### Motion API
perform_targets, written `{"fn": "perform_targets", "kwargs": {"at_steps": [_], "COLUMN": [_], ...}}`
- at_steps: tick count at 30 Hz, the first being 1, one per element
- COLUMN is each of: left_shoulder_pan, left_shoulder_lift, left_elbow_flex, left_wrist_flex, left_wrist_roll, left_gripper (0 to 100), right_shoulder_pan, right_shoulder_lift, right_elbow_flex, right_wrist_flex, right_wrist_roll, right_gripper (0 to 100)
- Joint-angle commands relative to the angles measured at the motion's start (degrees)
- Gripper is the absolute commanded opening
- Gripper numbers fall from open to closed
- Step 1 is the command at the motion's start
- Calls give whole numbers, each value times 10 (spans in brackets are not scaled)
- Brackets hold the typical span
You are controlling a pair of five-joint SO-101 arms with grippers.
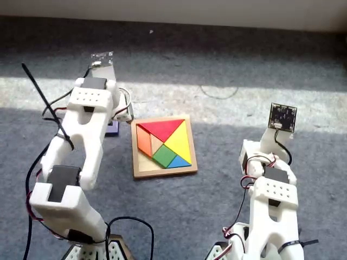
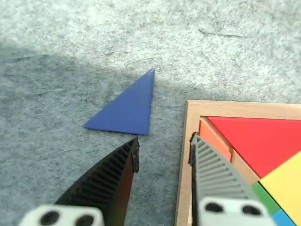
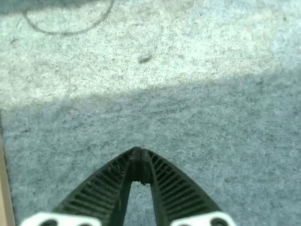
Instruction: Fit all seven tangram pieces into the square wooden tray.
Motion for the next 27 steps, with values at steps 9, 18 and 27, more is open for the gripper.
{"fn": "perform_targets", "kwargs": {"at_steps": [9, 18, 27], "left_shoulder_pan": [-52, -28, -32], "left_shoulder_lift": [-43, -42, 75], "left_elbow_flex": [60, 84, 14], "left_wrist_flex": [-84, -117, -91], "left_wrist_roll": [-220, -328, -346], "left_gripper": [193, 194, 194], "right_shoulder_pan": [-20, -20, -20], "right_shoulder_lift": [-17, -17, -17], "right_elbow_flex": [0, 0, 0], "right_wrist_flex": [-13, -13, -13], "right_wrist_roll": [7, 7, 8], "right_gripper": [10, 10, 10]}}
